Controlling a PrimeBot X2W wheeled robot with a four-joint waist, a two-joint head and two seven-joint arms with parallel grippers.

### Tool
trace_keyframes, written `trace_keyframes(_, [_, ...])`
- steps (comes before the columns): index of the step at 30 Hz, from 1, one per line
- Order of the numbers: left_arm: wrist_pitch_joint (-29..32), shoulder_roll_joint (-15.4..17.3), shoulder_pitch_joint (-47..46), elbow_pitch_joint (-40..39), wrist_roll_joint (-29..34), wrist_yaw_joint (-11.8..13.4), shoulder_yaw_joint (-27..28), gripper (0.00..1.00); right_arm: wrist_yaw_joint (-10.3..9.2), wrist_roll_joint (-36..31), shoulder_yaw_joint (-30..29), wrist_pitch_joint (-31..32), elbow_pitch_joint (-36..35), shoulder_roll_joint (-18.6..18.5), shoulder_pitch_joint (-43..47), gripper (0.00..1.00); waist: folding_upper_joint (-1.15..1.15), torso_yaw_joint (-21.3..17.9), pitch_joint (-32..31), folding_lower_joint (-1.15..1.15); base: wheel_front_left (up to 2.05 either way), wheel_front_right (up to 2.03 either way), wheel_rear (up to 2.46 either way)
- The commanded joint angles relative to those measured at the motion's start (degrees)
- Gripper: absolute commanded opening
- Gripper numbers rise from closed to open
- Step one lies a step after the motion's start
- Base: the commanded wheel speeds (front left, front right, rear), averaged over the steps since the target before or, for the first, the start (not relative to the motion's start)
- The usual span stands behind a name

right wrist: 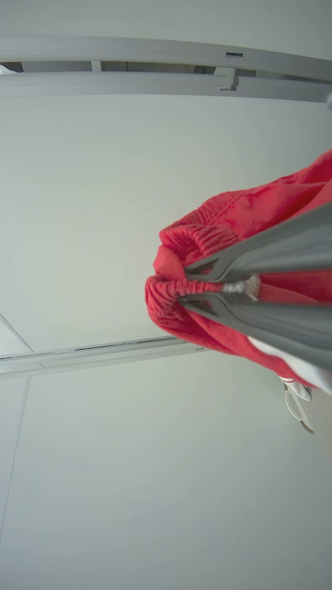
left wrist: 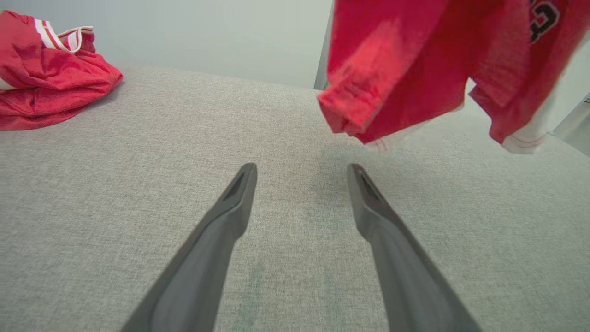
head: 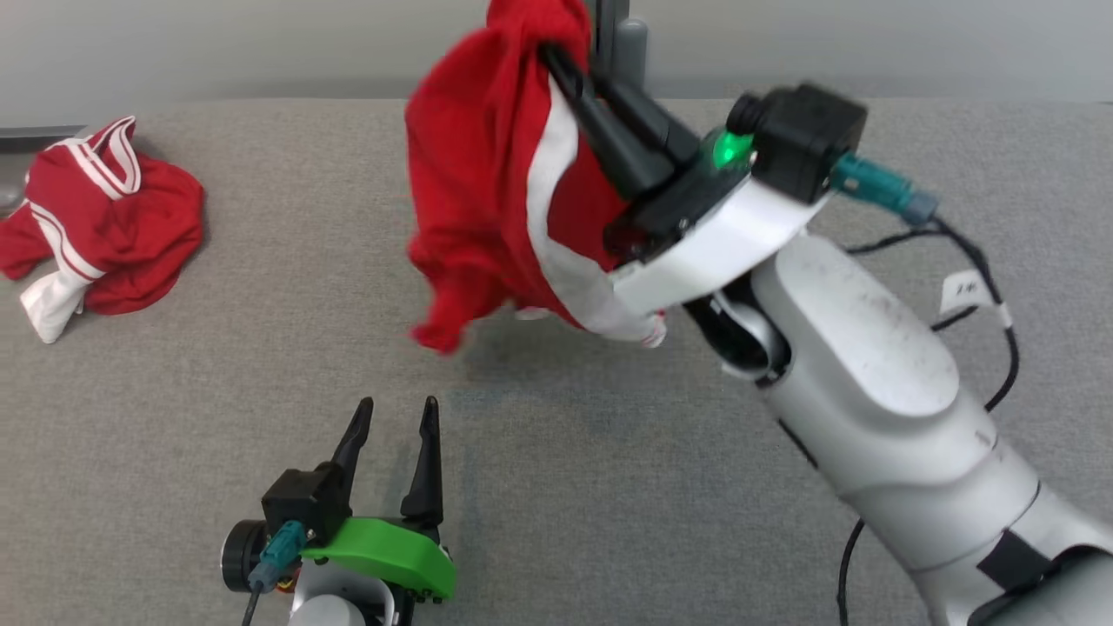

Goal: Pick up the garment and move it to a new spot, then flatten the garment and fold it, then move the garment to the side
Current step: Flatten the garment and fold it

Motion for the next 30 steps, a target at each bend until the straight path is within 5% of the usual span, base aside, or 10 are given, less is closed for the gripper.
trace_keyframes(1, [0.0,0.2,-0.4,0.1,0.0,-0.2,-0.2,1.00,-0.06,0.8,-1.3,-0.1,0.3,-0.3,-2.2,0.00,0.00,1.7,-1.3,0.00,0.00,0.00,0.00])
trace_keyframes(8, [0.0,0.2,0.5,-0.1,0.3,0.2,1.0,1.00,-0.07,-2.8,-9.1,-0.1,8.6,-0.3,-1.8,0.00,0.00,1.7,-1.0,0.00,0.00,0.00,0.00])
trace_keyframes(13, [0.0,0.2,0.6,-0.2,0.3,-0.1,1.5,1.00,-0.06,-12.2,-17.3,-0.1,18.2,-0.4,5.2,0.00,0.00,-0.3,0.2,0.00,0.00,0.00,0.00])
trace_keyframes(14, [0.0,0.2,0.4,-0.2,0.2,-0.2,1.3,1.00,-0.06,-13.9,-19.4,-0.1,19.6,-0.9,6.7,0.21,0.00,-0.6,0.4,0.00,0.00,0.00,0.00])
trace_keyframes(16, [0.0,0.2,-0.3,-0.1,0.0,-0.3,0.8,1.00,-0.07,-17.7,-23.7,-0.1,22.4,-2.4,9.8,1.00,0.00,-1.3,0.9,0.00,0.00,0.00,0.00])
trace_keyframes(23, [0.0,0.2,-2.1,0.1,-0.5,-0.1,-1.0,1.00,-0.05,-26.1,-33.7,-0.1,22.1,-3.6,16.7,1.00,0.00,-3.7,1.9,0.00,0.00,0.00,0.00])
trace_keyframes(30, [0.0,0.2,-3.3,1.2,0.0,-1.1,-3.9,1.00,-0.06,-28.6,-34.7,-0.1,13.3,-1.6,20.8,1.00,0.00,-6.2,2.7,0.00,0.00,0.00,0.00])
